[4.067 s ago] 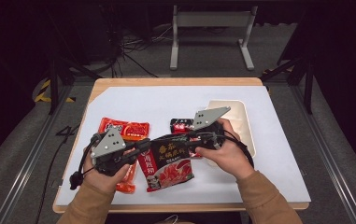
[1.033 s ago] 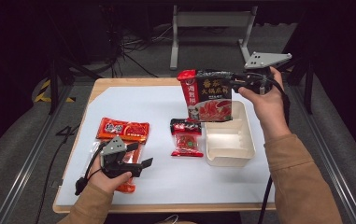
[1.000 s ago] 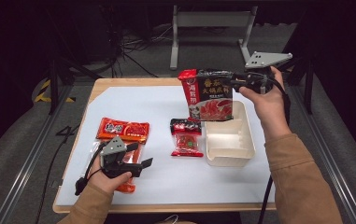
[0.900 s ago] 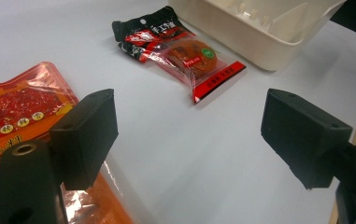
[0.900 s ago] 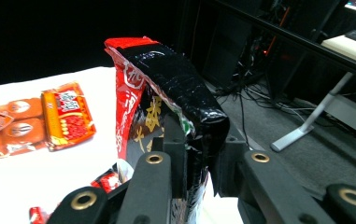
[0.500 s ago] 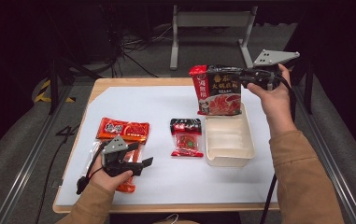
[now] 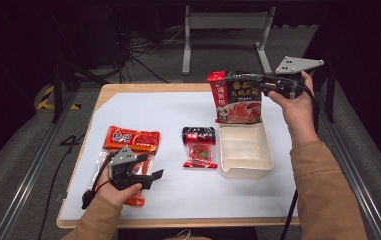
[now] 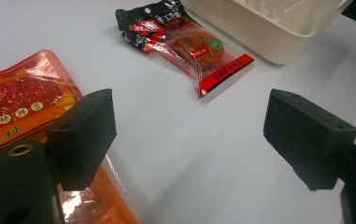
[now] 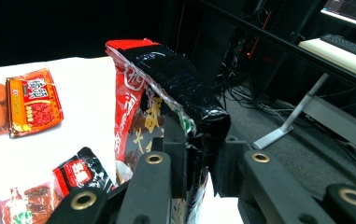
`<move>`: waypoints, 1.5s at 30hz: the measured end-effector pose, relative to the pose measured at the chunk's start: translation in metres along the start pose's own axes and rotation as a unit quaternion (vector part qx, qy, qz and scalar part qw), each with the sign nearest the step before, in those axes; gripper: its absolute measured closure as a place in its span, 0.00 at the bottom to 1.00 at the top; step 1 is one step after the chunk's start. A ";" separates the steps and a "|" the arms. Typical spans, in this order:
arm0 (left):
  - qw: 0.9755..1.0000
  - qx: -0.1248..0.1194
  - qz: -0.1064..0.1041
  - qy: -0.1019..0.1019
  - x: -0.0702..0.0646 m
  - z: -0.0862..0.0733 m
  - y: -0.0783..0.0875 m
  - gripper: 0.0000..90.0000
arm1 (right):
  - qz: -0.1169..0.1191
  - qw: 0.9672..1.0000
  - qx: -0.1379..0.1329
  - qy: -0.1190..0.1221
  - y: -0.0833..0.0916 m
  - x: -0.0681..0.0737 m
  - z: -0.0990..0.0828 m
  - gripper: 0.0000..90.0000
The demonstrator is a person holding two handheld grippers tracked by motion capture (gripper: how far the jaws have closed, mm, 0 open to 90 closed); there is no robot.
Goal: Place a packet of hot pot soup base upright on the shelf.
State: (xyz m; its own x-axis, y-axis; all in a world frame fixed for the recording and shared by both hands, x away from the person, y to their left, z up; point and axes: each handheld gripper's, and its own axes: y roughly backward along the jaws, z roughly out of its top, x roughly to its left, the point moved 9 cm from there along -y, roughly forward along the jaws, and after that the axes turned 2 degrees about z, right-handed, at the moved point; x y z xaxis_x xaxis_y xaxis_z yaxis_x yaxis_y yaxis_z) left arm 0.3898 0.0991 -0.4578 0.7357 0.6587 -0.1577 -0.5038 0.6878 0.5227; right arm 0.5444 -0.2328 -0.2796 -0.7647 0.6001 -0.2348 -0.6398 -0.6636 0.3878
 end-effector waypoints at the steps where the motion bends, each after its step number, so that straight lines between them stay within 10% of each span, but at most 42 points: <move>1: 1.000 0.002 0.000 0.000 0.000 -0.001 0.000 0.20 | -0.001 1.000 0.002 0.002 -0.001 0.000 -0.001 0.87; 29: 1.000 0.007 0.005 0.007 0.002 -0.004 0.000 0.18 | 0.002 1.000 0.020 -0.019 -0.015 -0.002 -0.044 0.85; 40: 1.000 0.010 0.008 0.008 0.005 -0.003 -0.001 0.16 | 0.011 0.996 0.025 -0.085 -0.013 0.001 -0.063 0.78; 45: 1.000 0.006 0.004 0.010 0.005 0.000 -0.001 0.14 | -0.005 0.996 0.046 -0.077 -0.008 0.001 -0.071 0.80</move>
State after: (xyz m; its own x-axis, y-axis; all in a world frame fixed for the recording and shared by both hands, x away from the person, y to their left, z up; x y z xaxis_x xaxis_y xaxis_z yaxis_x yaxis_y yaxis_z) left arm 0.3943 0.1014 -0.4589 0.7223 0.6702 -0.1707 -0.5034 0.6788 0.5347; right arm 0.5435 -0.2588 -0.3458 -0.7327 0.6727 -0.1034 -0.6328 -0.6174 0.4672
